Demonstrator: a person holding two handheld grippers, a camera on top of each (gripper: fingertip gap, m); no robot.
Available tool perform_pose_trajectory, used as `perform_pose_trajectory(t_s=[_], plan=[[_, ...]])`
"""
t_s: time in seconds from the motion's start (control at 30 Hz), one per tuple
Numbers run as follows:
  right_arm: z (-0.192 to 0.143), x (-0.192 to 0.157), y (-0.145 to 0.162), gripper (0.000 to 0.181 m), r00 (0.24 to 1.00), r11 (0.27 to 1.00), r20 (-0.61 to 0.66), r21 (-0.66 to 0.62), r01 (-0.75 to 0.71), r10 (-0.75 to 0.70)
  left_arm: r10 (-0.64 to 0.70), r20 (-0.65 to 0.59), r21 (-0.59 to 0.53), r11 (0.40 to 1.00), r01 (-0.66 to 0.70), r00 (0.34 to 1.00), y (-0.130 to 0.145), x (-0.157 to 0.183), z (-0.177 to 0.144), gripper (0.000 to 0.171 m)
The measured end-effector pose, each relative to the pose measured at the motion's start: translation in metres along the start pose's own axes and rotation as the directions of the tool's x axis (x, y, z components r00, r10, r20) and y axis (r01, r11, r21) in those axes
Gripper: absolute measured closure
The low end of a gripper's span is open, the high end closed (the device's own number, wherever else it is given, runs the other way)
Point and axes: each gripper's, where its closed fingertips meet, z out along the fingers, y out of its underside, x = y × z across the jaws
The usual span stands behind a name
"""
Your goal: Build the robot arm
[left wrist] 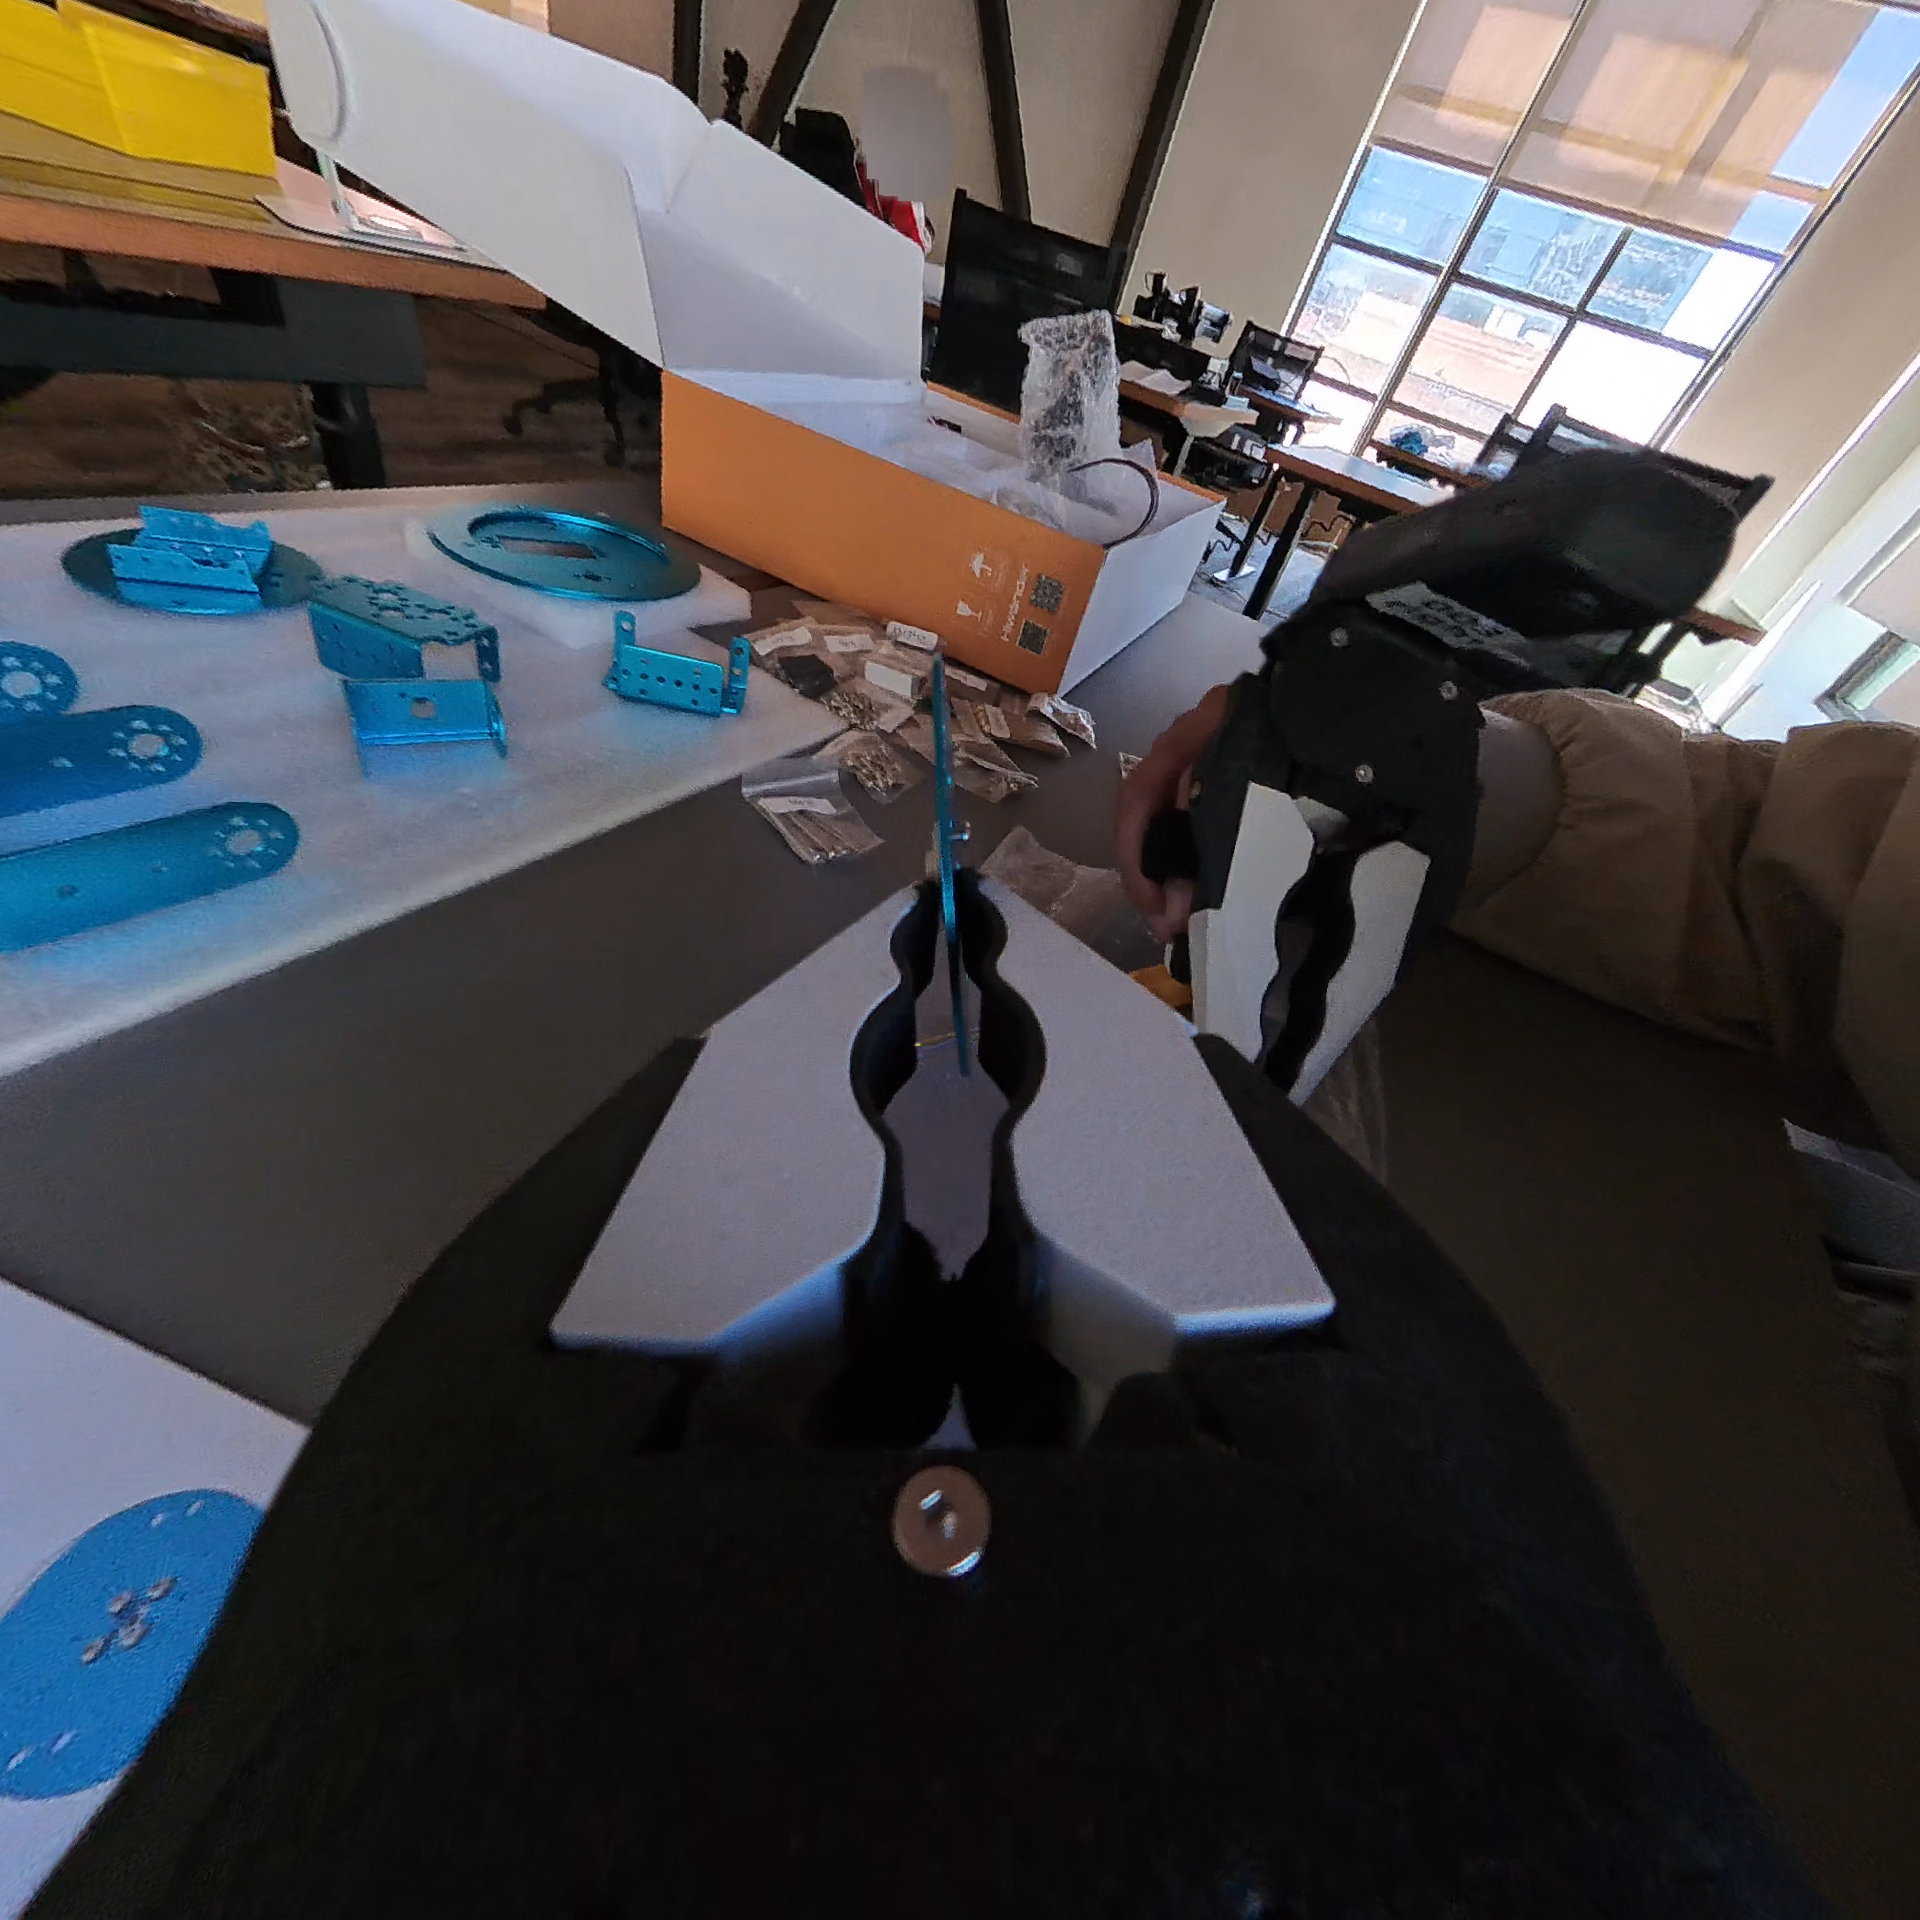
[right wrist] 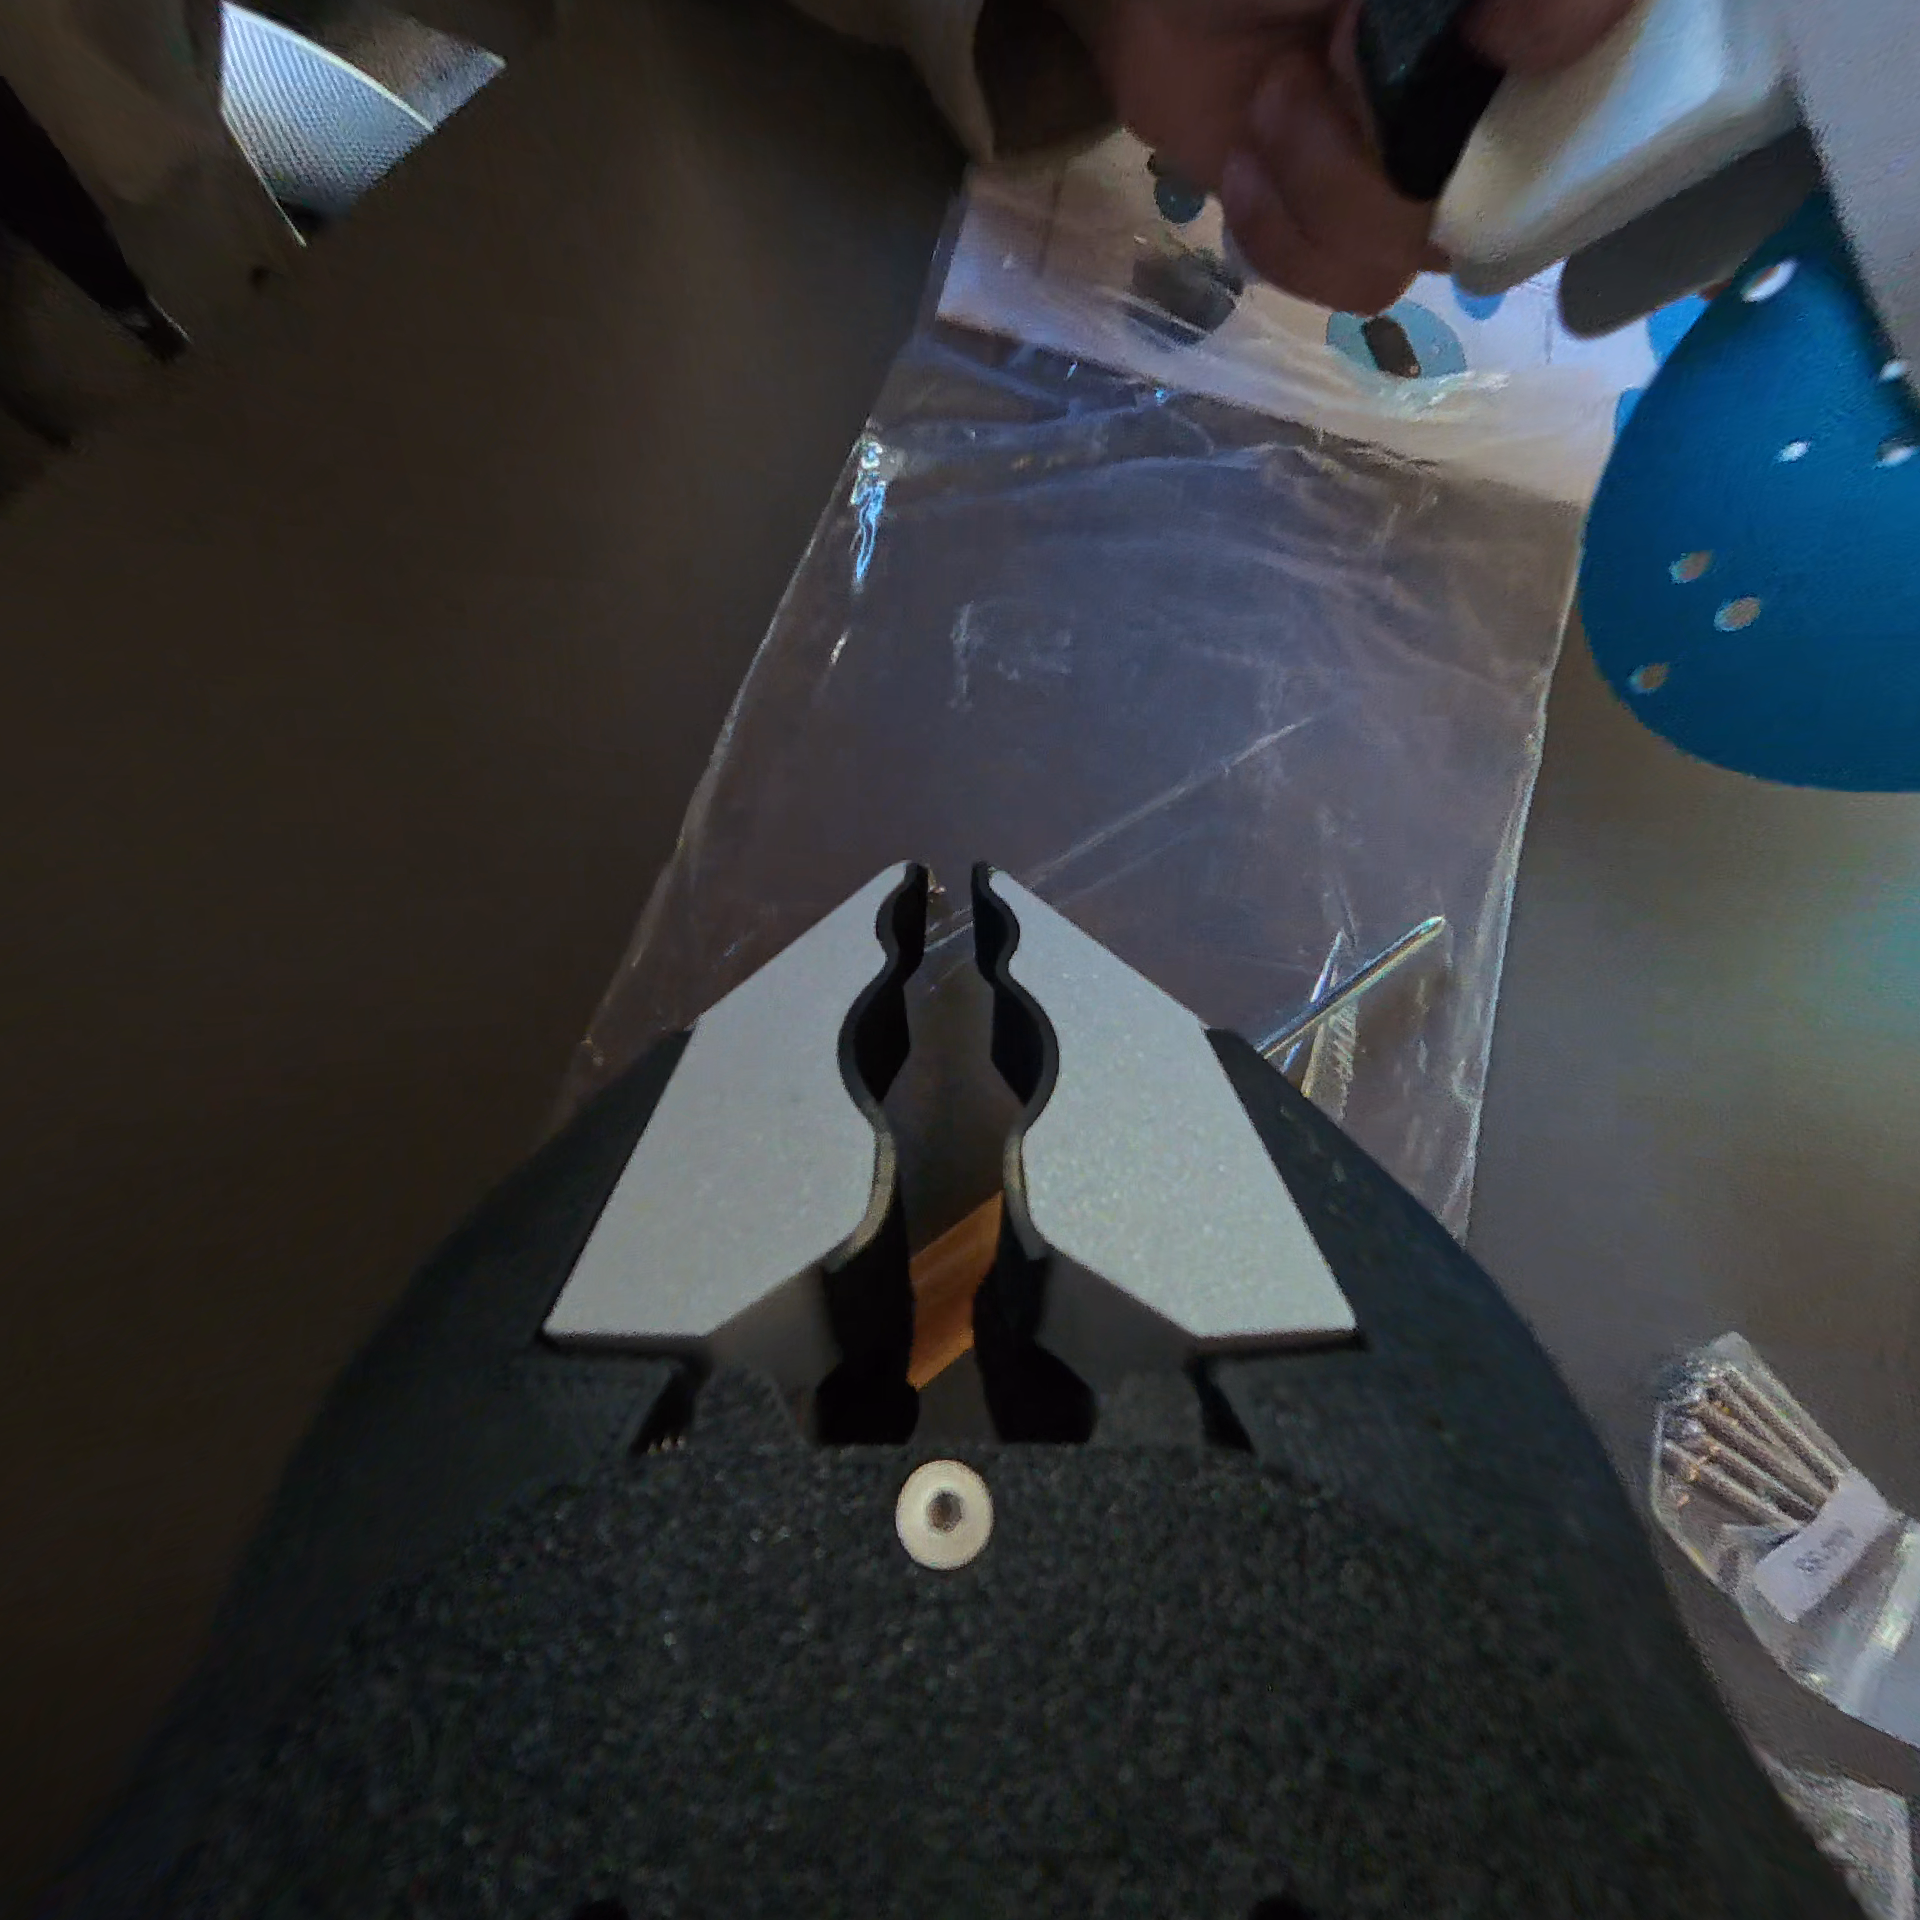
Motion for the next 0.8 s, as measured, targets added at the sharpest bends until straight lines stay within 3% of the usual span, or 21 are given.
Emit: perform_pose_trajectory(t_s=[0.13, 0.4, 0.8], plan=[[-0.001, -0.003, 0.000, 0.173, 0.999, 1.000, 0.035, -0.012, -0.025, 0.026, 0.046, 0.004, -0.017, 0.999, -0.046, 0.999, 0.003, 0.007, 0.003, 0.168], [0.007, -0.002, 0.009, 0.171, 0.998, 0.970, 0.018, -0.233, 0.069, -0.067, 0.078, 0.003, -0.028, 0.997, -0.078, 0.997, 0.005, 0.012, 0.005, 0.168], [0.008, 0.000, 0.009, 0.178, 0.999, 0.980, 0.046, -0.199, 0.019, -0.010, 0.102, 0.011, -0.030, 0.994, -0.101, 0.995, 0.006, 0.015, 0.005, 0.168]])
